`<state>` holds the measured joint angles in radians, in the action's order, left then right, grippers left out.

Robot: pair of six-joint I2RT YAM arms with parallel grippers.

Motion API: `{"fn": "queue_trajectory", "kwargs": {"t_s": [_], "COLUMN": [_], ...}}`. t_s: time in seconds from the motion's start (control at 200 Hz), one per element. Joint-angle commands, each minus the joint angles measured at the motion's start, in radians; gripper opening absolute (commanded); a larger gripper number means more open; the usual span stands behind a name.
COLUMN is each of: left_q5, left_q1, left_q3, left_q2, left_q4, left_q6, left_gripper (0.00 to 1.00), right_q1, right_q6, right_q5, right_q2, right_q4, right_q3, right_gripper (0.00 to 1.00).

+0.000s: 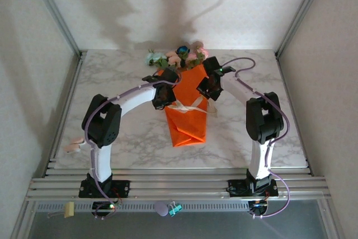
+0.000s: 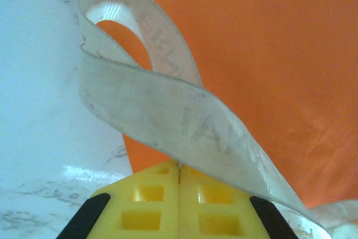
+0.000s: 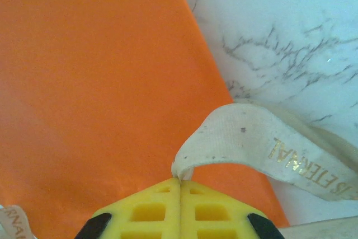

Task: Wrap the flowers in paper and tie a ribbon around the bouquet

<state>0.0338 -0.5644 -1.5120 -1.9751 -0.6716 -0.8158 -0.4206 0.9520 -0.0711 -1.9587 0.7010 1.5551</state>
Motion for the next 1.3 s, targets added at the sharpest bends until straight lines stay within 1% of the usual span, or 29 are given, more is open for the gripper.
{"fn": "queue_trajectory", "kwargs": {"t_s": [0.0,0.17,0.37,0.531,0.616,0.811,1.006,1.291], "left_q5": [0.028,0.075,0.102,0.084,0.049,0.032,0.002,0.077], "left_q1": [0.016,0.053,0.118,0.172,0.200,0.295,0.376,0.535], "left_q3": [0.060,0.186,0.267,0.298,0.307,0.376,0.393,0.398], "left_q2": [0.071,0.183,0.260,0.287,0.300,0.344,0.376,0.379], "left_q4": [-0.016,-0.021,-0.042,-0.056,-0.069,-0.024,-0.001,0.080], "left_q6": [-0.023,-0.025,-0.001,0.022,0.035,0.025,0.018,-0.025], "left_gripper": [0.00,0.00,0.00,0.00,0.00,0.00,0.00,0.00], "right_q1": [0.017,0.038,0.090,0.137,0.163,0.229,0.317,0.421], "right_q6": [-0.045,-0.109,-0.170,-0.207,-0.229,-0.246,-0.258,-0.260], "right_q5": [0.022,0.040,0.065,0.105,0.125,0.146,0.150,0.137], "right_q2": [0.036,0.029,0.029,0.040,0.047,0.061,0.088,0.106], "right_q4": [0.030,0.047,0.058,0.074,0.077,0.086,0.084,0.083], "right_q3": [-0.001,0.011,-0.004,-0.015,-0.021,-0.038,-0.061,-0.094], "right_gripper": [0.00,0.00,0.00,0.00,0.00,0.00,0.00,0.00]}}
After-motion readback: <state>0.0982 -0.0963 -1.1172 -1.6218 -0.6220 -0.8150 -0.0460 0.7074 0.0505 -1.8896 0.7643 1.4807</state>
